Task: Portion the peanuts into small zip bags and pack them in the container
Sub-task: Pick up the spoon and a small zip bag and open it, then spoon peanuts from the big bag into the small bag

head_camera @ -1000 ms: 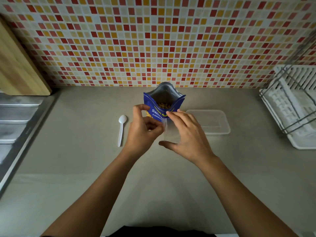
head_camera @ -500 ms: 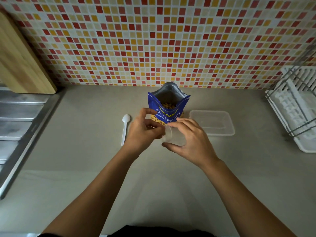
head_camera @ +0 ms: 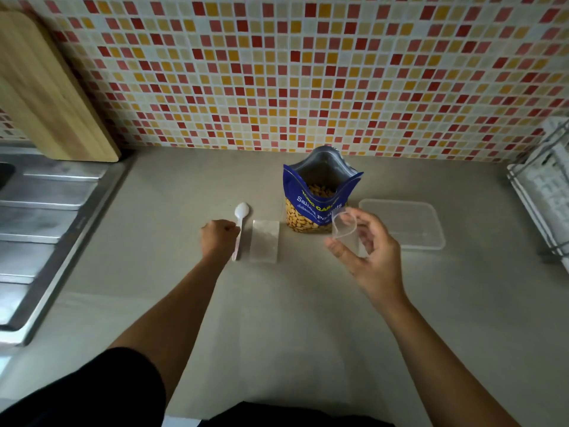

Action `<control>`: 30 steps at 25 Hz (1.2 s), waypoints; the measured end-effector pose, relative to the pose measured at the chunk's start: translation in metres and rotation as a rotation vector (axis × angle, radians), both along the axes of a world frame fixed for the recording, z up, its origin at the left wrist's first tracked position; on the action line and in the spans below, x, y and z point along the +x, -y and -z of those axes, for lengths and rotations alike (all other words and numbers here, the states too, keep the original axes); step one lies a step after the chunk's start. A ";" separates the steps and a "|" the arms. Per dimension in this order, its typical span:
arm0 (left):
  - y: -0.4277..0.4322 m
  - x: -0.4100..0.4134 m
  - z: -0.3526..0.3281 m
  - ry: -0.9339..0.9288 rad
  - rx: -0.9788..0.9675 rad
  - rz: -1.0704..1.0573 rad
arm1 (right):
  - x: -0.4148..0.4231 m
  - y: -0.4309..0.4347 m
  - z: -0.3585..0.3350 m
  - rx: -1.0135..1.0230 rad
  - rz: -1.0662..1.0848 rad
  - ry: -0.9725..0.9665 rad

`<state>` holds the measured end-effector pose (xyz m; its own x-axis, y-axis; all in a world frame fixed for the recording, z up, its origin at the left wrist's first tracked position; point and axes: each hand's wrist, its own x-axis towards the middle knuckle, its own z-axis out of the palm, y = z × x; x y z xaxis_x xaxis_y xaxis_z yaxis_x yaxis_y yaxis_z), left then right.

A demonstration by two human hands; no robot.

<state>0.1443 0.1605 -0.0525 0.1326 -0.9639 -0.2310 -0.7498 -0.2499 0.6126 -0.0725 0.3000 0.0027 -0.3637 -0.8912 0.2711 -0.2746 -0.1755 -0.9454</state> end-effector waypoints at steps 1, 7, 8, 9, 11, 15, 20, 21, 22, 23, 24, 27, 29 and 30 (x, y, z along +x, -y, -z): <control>0.004 0.001 0.009 0.068 0.012 0.034 | 0.000 0.000 0.001 -0.007 0.001 0.025; 0.017 -0.014 0.027 0.224 0.018 0.059 | -0.002 0.002 0.004 -0.046 0.002 0.084; 0.018 -0.014 0.027 0.238 0.023 0.057 | -0.001 0.004 0.004 -0.052 0.001 0.092; 0.020 -0.013 0.026 0.246 0.033 0.048 | 0.000 0.005 0.005 -0.056 0.000 0.099; 0.022 -0.013 0.015 0.183 0.001 -0.004 | -0.001 0.008 0.004 -0.056 -0.001 0.106; 0.024 -0.029 -0.054 -0.478 -0.127 -0.038 | -0.008 0.019 0.002 -0.058 0.014 0.129; 0.025 -0.036 -0.143 -0.608 -0.212 0.287 | -0.016 0.035 -0.007 -0.088 0.071 0.227; 0.026 -0.037 -0.150 -0.629 -0.199 0.297 | -0.018 0.038 -0.008 -0.098 0.084 0.244; 0.024 -0.040 -0.154 -0.628 -0.184 0.301 | -0.019 0.040 -0.009 -0.102 0.091 0.257; 0.023 -0.044 -0.154 -0.608 -0.173 0.305 | -0.020 0.042 -0.009 -0.100 0.093 0.269; 0.022 -0.050 -0.151 -0.595 -0.157 0.311 | -0.021 0.045 -0.009 -0.096 0.091 0.283; 0.019 -0.069 -0.140 -0.567 -0.189 0.342 | -0.022 0.053 -0.008 -0.074 0.090 0.349; 0.020 -0.080 -0.131 -0.335 -0.402 0.458 | -0.024 0.057 -0.008 -0.067 0.100 0.390; 0.021 -0.085 -0.127 -0.180 -0.513 0.533 | -0.025 0.058 -0.008 -0.064 0.098 0.395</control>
<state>0.0597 0.1396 0.0746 -0.3779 -0.8794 0.2895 -0.5666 0.4670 0.6789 -0.0973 0.2416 0.0108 -0.5332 -0.8330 0.1477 0.0888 -0.2288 -0.9694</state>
